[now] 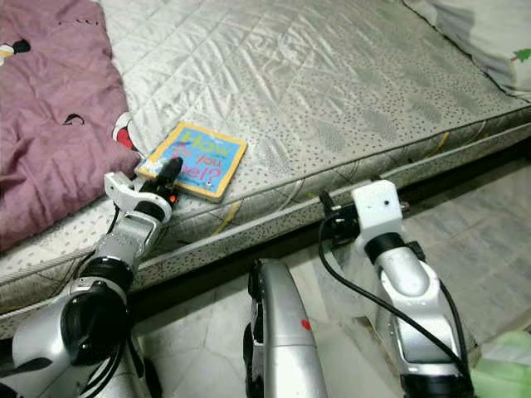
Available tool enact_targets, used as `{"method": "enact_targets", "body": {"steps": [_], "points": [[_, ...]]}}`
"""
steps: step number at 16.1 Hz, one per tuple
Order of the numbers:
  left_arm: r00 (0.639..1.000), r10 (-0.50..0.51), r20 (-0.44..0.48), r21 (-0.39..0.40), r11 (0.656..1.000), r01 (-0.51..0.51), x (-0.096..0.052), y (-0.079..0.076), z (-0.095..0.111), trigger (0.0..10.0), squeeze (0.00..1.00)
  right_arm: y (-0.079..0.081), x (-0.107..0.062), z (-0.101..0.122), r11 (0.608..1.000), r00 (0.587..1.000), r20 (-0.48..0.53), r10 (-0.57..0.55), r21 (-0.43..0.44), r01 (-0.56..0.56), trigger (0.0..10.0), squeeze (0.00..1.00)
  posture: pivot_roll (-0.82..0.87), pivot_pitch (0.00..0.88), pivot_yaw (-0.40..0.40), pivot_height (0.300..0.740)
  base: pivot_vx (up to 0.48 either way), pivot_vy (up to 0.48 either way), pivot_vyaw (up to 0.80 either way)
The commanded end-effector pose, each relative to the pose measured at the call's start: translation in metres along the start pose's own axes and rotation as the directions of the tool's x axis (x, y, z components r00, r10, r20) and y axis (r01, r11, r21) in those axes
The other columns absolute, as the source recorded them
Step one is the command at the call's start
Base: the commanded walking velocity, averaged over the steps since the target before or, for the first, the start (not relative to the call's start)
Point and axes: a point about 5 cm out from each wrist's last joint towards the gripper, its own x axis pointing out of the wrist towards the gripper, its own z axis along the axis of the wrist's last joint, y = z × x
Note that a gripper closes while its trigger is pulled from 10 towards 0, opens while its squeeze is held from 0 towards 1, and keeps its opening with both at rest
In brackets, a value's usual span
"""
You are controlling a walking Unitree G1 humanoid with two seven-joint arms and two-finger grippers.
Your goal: Clean up the room
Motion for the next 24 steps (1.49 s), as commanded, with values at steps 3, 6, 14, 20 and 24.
{"method": "enact_targets", "body": {"steps": [3,6,14,20,24], "points": [[0.998,0.064,-0.015,0.034,0.997,-0.064,-0.004,0.011,0.001,0.0,0.0,0.001,0.005,-0.004,1.0,1.0,-0.022,-0.012,0.014,0.013,10.0,0.0,-0.24,0.149,-0.098,0.494,0.0,0.0,0.0],[0.995,0.098,-0.007,0.068,0.993,-0.098,-0.004,0.013,0.005,0.0,0.0,0.004,0.012,-0.004,1.0,1.0,-0.013,-0.01,0.025,0.011,10.0,0.0,-0.22,0.135,-0.095,0.494,0.0,0.0,0.0],[0.986,0.163,0.026,0.182,0.969,-0.165,-0.007,0.02,0.02,0.0,0.0,0.022,0.029,-0.002,0.997,1.0,0.022,0.003,0.073,-0.005,10.0,0.0,-0.18,0.101,-0.061,0.494,0.0,0.0,0.0],[0.973,-0.175,0.149,0.704,0.71,0.02,0.002,-0.051,0.05,0.0,0.0,0.051,0.061,0.011,0.979,0.996,0.09,0.023,0.198,-0.04,10.0,0.0,-0.05,0.035,-0.034,0.494,0.0,0.0,0.0],[0.928,-0.307,0.21,0.873,0.487,-0.037,-0.034,-0.07,0.058,0.0,0.0,0.085,0.076,0.012,0.932,0.992,0.091,0.091,0.343,-0.117,10.0,0.0,0.04,0.0,-0.02,0.494,0.0,0.0,0.0]]}}
